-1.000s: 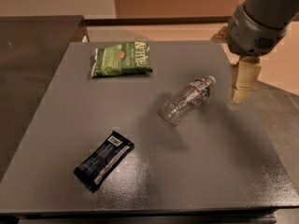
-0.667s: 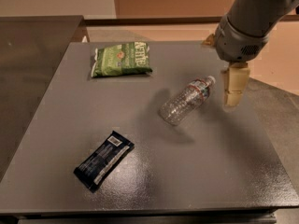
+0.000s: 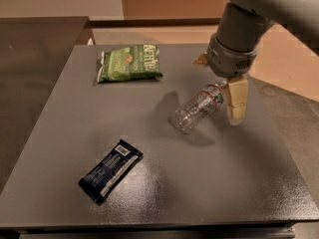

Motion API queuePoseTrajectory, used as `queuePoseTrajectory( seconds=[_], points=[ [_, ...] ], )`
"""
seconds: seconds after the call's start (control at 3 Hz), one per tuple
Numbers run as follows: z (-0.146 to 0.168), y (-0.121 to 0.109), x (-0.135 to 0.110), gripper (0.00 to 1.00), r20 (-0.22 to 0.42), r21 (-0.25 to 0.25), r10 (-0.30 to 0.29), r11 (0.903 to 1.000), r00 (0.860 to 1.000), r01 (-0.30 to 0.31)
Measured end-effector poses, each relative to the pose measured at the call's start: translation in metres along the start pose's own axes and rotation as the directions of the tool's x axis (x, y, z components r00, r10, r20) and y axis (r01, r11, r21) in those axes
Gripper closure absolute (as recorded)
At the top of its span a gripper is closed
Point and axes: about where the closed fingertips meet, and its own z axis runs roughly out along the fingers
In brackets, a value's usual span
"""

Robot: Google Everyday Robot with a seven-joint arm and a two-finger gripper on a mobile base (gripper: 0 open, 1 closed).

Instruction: Pick water bottle

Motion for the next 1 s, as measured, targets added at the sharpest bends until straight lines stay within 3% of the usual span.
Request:
queuePoseTrajectory(
  seconds=[0.67,1.0],
  points=[
    [0.024,0.008,-0.014,0.00,0.063,-0.033,-0.056,0.9978,0.996,0.058],
    [0.032,0.010,-0.017,0.18,0.066,-0.050,-0.068,0.9962,0.995,0.071]
  ],
)
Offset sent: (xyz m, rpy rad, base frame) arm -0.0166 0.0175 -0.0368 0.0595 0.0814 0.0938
